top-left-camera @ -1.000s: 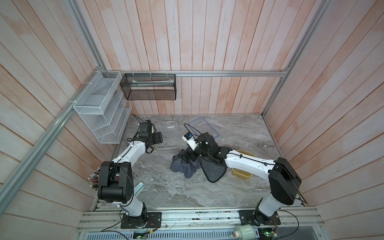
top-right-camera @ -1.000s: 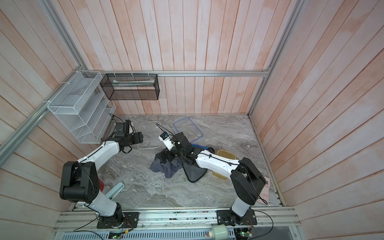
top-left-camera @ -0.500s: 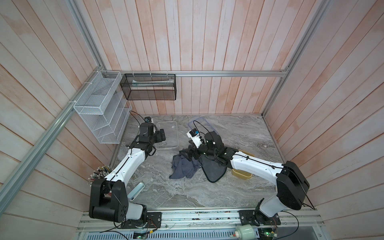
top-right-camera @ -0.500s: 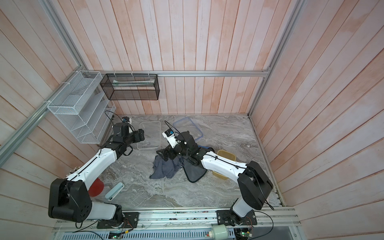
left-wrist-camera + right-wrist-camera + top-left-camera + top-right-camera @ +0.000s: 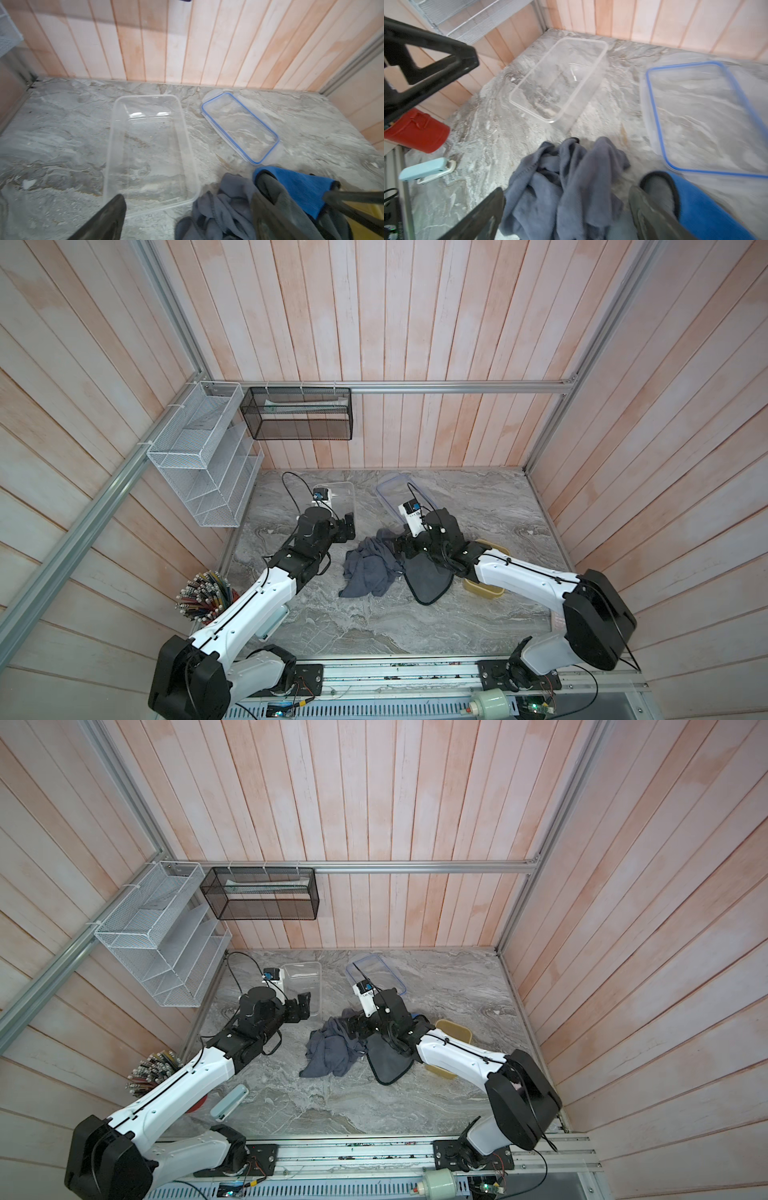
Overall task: Wipe the insides of the lunch boxes
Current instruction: Move the lunch box to the center of the board.
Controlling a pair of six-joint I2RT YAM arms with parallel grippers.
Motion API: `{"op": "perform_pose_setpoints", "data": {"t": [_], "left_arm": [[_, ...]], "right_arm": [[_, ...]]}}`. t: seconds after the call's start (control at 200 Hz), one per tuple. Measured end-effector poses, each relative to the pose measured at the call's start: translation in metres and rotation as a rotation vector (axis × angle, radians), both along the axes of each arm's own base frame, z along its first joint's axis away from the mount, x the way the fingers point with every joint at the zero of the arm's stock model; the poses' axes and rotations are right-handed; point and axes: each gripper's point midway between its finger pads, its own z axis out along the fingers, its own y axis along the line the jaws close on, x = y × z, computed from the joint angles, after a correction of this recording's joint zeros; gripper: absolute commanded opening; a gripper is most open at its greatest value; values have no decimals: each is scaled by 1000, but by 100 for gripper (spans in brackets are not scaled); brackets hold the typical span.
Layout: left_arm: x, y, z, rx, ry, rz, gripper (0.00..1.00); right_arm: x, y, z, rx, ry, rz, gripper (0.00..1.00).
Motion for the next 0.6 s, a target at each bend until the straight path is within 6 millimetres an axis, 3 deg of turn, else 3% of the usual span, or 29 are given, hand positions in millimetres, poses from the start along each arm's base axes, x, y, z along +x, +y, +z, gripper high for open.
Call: {"op": "perform_pose_setpoints", "data": {"t": [0.085,0.2,0.295,0.475,0.6], "left_arm": [[-5,-29,4,4,-31,-50,94],[-8,-78,1,28,-45,-136,94],[-5,-122,-3,40,-43,-210,94],[-1,-201,-11,37,-35,-352,94],[-1,-248,-21,2,-1,-453,93]], "right_arm": [[11,-37,15,46,-20,-102,93],[30,-108,25,118,-36,-294,90],[31,-157,16,148,-15,-421,88],[20,-221,4,207,19,-599,83],[12,-277,-7,278,47,-764,78]]}}
